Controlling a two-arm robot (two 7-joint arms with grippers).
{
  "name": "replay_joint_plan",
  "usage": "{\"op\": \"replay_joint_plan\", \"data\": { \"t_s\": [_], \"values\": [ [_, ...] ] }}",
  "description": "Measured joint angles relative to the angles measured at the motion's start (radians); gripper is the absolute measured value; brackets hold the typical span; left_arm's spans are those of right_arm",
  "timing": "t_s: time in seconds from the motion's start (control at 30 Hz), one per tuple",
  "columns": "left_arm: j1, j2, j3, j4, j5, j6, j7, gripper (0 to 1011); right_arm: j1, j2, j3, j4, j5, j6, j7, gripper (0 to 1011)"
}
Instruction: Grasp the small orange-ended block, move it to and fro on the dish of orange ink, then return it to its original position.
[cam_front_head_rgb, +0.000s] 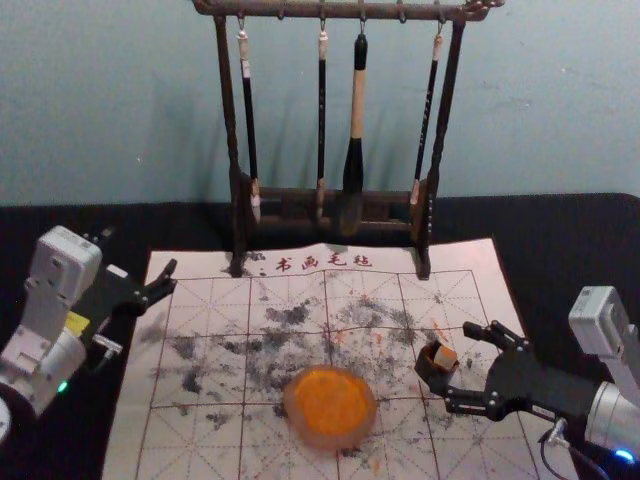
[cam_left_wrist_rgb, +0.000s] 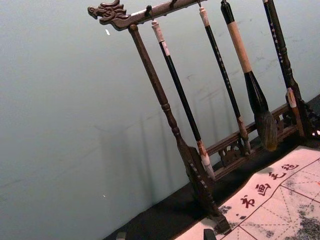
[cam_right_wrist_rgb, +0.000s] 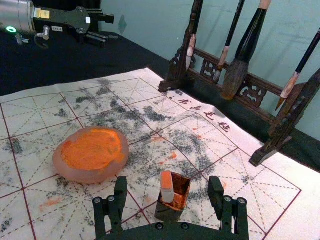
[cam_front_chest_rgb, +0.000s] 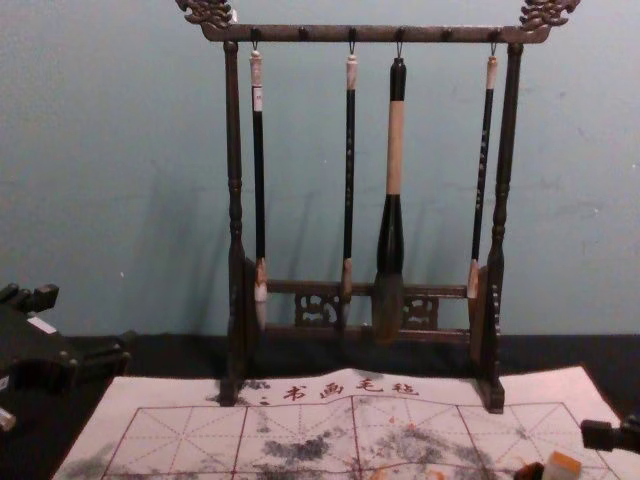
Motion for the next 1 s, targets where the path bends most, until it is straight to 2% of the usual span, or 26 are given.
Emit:
{"op": "replay_joint_plan", "data": {
  "t_s": [0.27,0.37,0.57,0.6,0.7,0.8,0.83,0.97,1.0],
  "values": [
    [0.0,0.0,0.0,0.0,0.0,0.0,0.0,1001,-0.001,0.001,-0.001,-0.001,0.0,-0.002,-0.001,1000],
    [0.0,0.0,0.0,0.0,0.0,0.0,0.0,1001,-0.001,0.001,-0.001,-0.001,0.0,-0.002,-0.002,969],
    [0.0,0.0,0.0,0.0,0.0,0.0,0.0,1001,-0.001,0.002,-0.002,-0.002,0.0,-0.003,-0.002,821],
    [0.0,0.0,0.0,0.0,0.0,0.0,0.0,1002,-0.001,0.002,-0.002,-0.002,0.0,-0.003,-0.002,767],
    [0.0,0.0,0.0,0.0,0.0,0.0,0.0,1001,-0.001,0.002,-0.002,-0.002,0.0,-0.003,-0.003,711],
    [0.0,0.0,0.0,0.0,0.0,0.0,0.0,1001,-0.001,0.002,-0.002,-0.002,0.0,-0.004,-0.003,621],
    [0.0,0.0,0.0,0.0,0.0,0.0,0.0,1001,-0.001,0.002,-0.002,-0.002,0.0,-0.004,-0.003,552],
    [0.0,0.0,0.0,0.0,0.0,0.0,0.0,1001,-0.001,0.002,-0.002,-0.002,0.001,-0.004,-0.003,476],
    [0.0,0.0,0.0,0.0,0.0,0.0,0.0,1001,-0.001,0.002,-0.002,-0.002,0.001,-0.004,-0.003,417]
  ]
}}
